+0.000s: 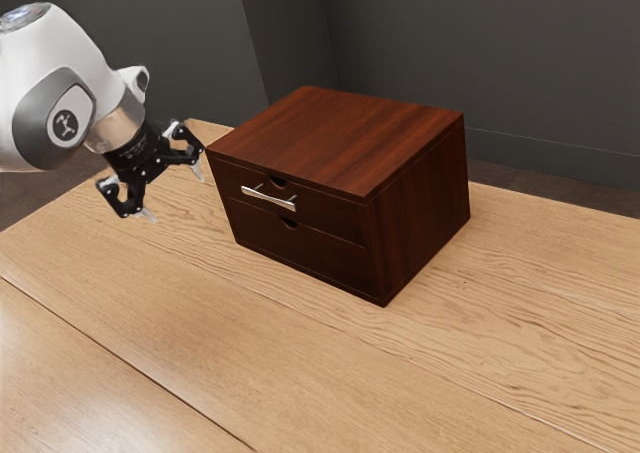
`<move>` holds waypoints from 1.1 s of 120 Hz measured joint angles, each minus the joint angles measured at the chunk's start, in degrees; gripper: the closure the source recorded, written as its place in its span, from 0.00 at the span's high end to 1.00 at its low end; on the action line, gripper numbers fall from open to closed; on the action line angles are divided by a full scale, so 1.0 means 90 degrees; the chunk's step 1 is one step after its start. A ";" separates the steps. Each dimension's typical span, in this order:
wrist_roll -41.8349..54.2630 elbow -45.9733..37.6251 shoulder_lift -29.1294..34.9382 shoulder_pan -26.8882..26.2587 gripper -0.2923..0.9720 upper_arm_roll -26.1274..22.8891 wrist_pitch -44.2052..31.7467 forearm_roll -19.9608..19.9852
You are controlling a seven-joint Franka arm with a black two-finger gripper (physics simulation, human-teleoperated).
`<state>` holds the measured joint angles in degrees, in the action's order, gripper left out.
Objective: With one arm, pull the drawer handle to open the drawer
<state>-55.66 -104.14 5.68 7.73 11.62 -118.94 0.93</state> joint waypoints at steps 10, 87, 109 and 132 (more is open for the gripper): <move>-0.0491 -0.0363 0.0122 -0.0228 0.77 -0.0024 -0.0698 0.0022; -0.2951 -0.1511 0.0083 -0.0600 0.77 -0.0060 -0.2830 0.0048; -0.3303 -0.1374 -0.0115 -0.0638 0.77 -0.0087 -0.3069 0.0030; -0.3573 -0.1231 -0.0353 -0.0707 0.77 -0.0100 -0.3197 0.0028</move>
<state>-87.81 -115.22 2.50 1.37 10.73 -147.71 1.18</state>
